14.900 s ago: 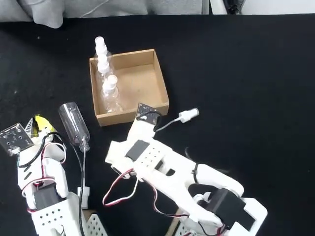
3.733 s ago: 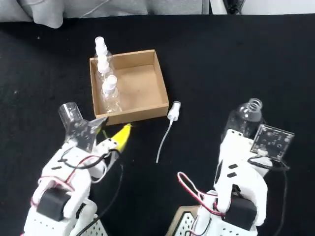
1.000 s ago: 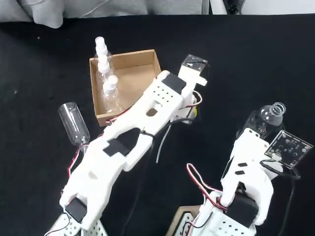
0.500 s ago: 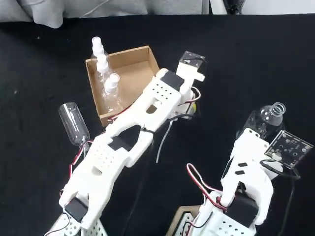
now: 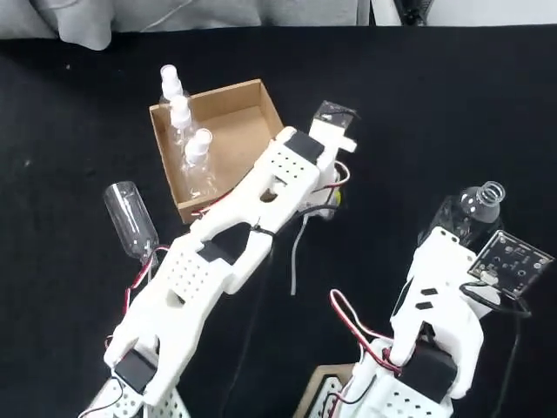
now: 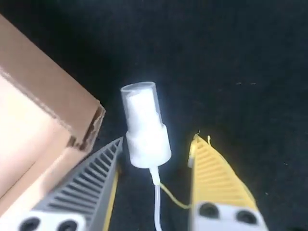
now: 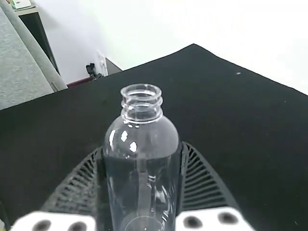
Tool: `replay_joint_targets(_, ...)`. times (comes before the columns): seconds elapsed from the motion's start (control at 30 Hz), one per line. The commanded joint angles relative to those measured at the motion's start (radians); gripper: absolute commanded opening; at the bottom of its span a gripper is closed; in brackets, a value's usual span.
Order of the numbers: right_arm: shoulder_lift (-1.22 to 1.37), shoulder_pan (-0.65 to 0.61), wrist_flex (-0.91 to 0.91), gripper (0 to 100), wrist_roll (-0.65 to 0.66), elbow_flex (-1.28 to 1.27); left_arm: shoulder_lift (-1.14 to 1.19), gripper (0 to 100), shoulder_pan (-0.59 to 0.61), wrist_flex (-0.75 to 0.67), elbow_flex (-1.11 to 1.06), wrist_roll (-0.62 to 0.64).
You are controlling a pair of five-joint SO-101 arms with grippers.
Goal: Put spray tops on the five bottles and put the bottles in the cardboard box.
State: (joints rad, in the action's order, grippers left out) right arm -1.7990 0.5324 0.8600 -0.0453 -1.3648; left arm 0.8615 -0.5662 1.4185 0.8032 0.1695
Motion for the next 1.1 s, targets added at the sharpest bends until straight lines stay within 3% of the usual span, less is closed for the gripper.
replay_joint_targets(0.0, -0.096, 0.012, -0.034, 1.8, 0.002, 0.005, 0.015, 20, 0.019, 0.006, 0.087, 0.0)
replay_joint_targets(0.3, -0.096, 0.012, -0.034, 1.8, 0.002, 0.004, 0.023, 19, 0.018, 0.037, 0.111, 0.0)
replay_joint_targets(0.47, -0.096, 0.012, -0.034, 1.8, 0.002, 0.004, 0.023, 9, 0.019, 0.028, 0.111, -0.002)
replay_joint_targets(0.77, -0.096, 0.012, -0.034, 1.8, 0.002, 0.004, 0.015, 3, -0.021, 0.043, 0.104, -0.002)
replay_joint_targets(1.07, -0.096, 0.012, -0.034, 1.8, 0.002, 0.004, 0.012, 3, -0.05, 0.074, 0.111, -0.002)
